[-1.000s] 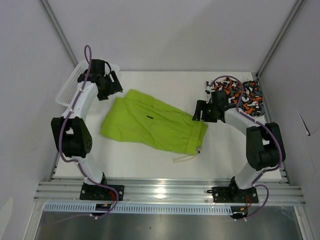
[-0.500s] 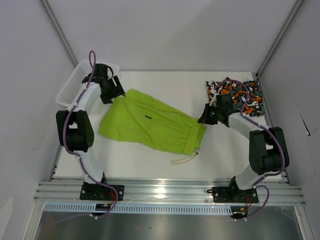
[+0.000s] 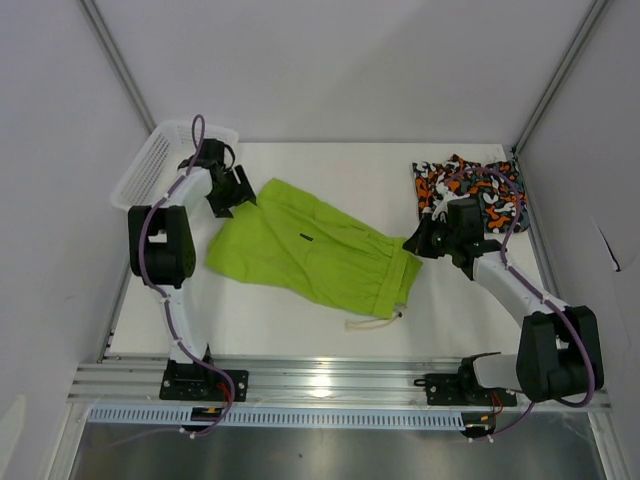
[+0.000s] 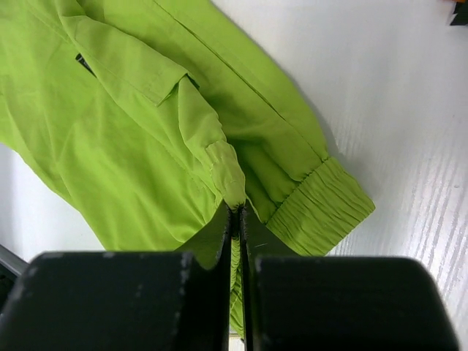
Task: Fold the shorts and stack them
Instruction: Fold the shorts
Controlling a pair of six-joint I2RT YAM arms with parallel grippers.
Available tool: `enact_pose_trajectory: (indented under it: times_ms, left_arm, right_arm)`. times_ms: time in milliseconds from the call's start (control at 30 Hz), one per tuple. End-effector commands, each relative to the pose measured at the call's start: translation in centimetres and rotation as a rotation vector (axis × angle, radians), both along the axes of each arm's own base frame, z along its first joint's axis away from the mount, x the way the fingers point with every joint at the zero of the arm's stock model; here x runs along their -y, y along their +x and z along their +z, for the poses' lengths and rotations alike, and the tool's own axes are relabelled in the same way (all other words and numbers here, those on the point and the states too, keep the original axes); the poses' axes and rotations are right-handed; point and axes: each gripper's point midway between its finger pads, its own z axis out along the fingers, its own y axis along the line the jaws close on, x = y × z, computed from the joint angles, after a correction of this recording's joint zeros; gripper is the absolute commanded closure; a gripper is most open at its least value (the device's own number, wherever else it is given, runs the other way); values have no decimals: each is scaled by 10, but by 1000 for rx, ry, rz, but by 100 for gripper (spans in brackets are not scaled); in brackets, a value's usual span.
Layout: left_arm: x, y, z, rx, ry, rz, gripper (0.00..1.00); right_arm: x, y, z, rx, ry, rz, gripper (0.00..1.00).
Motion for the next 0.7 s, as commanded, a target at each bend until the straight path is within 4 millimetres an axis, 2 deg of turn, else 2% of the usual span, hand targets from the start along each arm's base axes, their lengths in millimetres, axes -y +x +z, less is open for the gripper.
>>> enact_pose_trajectory:
  times_ms: [0,200,367,400,433,467,533,667]
  left_arm:
    - [1,22,13,67,-21,1,22]
    - [-5,35,5,60,11,14,26]
    - [-13,45,10,101,55,16,29]
    - [-13,46,7,100,54,9,31]
    - [-11,46,3,93,41,-6,37]
    - [-10,51,7,106,43,-17,40]
    - [-9,52,-5,83,42,-27,46]
    - [-7,61,-12,82,42,-53,47]
  right_arm:
    - [9,-4,6,25,-19,-33,100]
    - [14,-11,-1,30,-17,-52,100]
    - [16,-13,-6,21,-22,-56,100]
    - [16,-14,-6,20,-21,-53,100]
    - [16,-15,-8,17,-20,-52,100]
    - [15,-16,-9,15,-18,-50,100]
    - [15,-17,-9,17,-14,-45,100]
    - [13,-17,-8,18,-7,-38,100]
